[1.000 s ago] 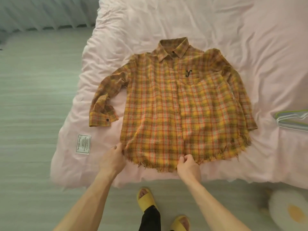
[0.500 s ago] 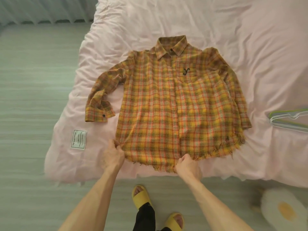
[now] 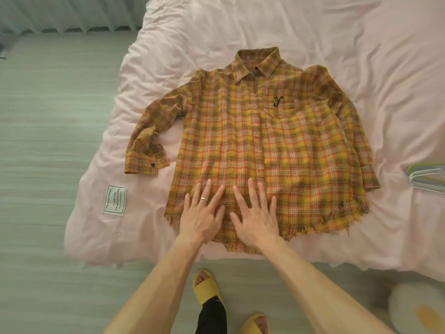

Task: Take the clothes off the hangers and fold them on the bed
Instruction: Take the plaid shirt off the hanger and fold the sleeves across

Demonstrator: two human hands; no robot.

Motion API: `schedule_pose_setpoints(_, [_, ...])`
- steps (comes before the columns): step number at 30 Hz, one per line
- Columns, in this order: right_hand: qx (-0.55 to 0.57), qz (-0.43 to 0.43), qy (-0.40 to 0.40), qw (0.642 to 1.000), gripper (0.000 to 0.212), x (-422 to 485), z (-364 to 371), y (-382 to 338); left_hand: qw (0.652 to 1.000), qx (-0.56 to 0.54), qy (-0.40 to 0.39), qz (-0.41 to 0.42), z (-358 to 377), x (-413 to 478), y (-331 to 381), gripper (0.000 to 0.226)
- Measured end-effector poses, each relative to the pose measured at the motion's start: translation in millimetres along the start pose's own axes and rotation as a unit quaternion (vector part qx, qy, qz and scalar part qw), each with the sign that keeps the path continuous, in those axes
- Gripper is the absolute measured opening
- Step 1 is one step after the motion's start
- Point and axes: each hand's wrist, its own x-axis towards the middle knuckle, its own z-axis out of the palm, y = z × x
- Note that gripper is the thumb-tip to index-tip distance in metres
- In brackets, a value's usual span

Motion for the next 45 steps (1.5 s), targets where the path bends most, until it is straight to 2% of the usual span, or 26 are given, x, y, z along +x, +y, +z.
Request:
schedule_pose_setpoints(3, [-0.064,0.065,-0.146,0.985,0.077,4,-4,32,0.993,0.033,-0.08,-0.075,2,0,-20,0.058])
schedule_pose_setpoints(5, [-0.081,0.109,-0.173,0.976,0.079,3,-17,43,0.989,0.05,-0.088,-0.112,-10,1,-33,0.058])
schedule_pose_setpoints(6, [-0.087,0.126,-0.169,0.974,0.077,4,-28,40,0.989,0.048,-0.075,-0.122,-20,1,-37,0.057])
schedule_pose_setpoints(8, [-0.103,0.144,-0.127,0.976,0.063,14,-52,27,0.992,0.01,0.005,-0.129,-40,5,-41,0.049])
schedule_pose_setpoints(11, [-0.145,0.132,-0.075,0.978,0.042,39,-83,7,0.984,-0.026,0.097,-0.15,-72,21,-51,0.035])
schedule_pose_setpoints(14, [-0.132,0.098,-0.021,0.986,0.037,82,-109,-18,0.976,-0.03,0.133,-0.169,-106,48,-67,0.035])
schedule_pose_setpoints(17, [-0.127,0.071,-0.019,0.989,0.04,128,-125,-42,0.972,-0.044,0.155,-0.17,-126,82,-85,0.043])
schedule_pose_setpoints(20, [-0.104,0.079,-0.032,0.991,0.042,182,-136,-55,0.975,-0.044,0.162,-0.147,-141,128,-102,0.053])
schedule_pose_setpoints(24, [-0.096,0.117,-0.045,0.987,0.044,259,-166,-48,0.98,-0.062,0.156,-0.108,-170,210,-104,0.049])
schedule_pose_setpoints(27, [-0.086,0.143,-0.026,0.986,0.045,299,-186,-28,0.984,-0.046,0.156,-0.065,-186,264,-99,0.053])
schedule_pose_setpoints(31, [-0.063,0.178,0.003,0.982,0.045,335,-208,5,0.987,-0.077,0.138,-0.024,-205,325,-82,0.057])
schedule_pose_setpoints(35, [-0.049,0.203,0.029,0.977,0.044,372,-222,44,0.99,-0.053,0.132,0.019,-210,383,-56,0.054])
schedule_pose_setpoints(41, [-0.01,0.167,0.097,0.981,0.043,420,-242,101,0.991,-0.056,0.079,0.089,-216,446,-11,0.055])
schedule_pose_setpoints(45, [0.006,0.13,0.1,0.986,0.064,450,-263,124,0.988,-0.002,0.06,0.142,-222,486,15,0.062])
